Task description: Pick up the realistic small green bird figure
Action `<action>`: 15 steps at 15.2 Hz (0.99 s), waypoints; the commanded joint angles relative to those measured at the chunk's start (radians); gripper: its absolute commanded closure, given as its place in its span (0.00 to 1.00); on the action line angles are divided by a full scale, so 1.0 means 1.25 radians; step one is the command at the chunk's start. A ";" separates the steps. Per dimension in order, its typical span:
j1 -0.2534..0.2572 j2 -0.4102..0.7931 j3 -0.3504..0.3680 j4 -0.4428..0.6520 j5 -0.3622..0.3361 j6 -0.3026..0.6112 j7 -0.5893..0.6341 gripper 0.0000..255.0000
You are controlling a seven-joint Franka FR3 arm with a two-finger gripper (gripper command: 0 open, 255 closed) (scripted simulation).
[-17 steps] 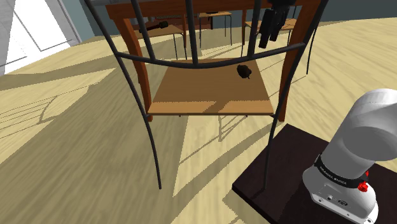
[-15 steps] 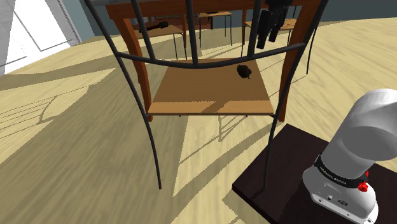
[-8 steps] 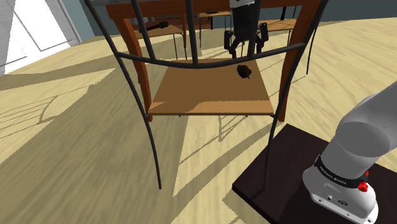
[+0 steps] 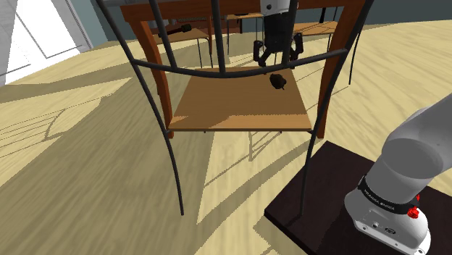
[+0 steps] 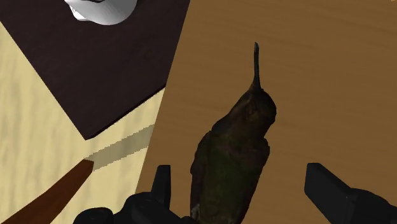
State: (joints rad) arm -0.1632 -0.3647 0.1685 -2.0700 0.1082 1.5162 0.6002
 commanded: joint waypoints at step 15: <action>-0.007 0.059 -0.007 0.027 0.000 -0.037 0.002 1.00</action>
State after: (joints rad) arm -0.1714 -0.2942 0.1598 -2.0643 0.1101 1.4741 0.5985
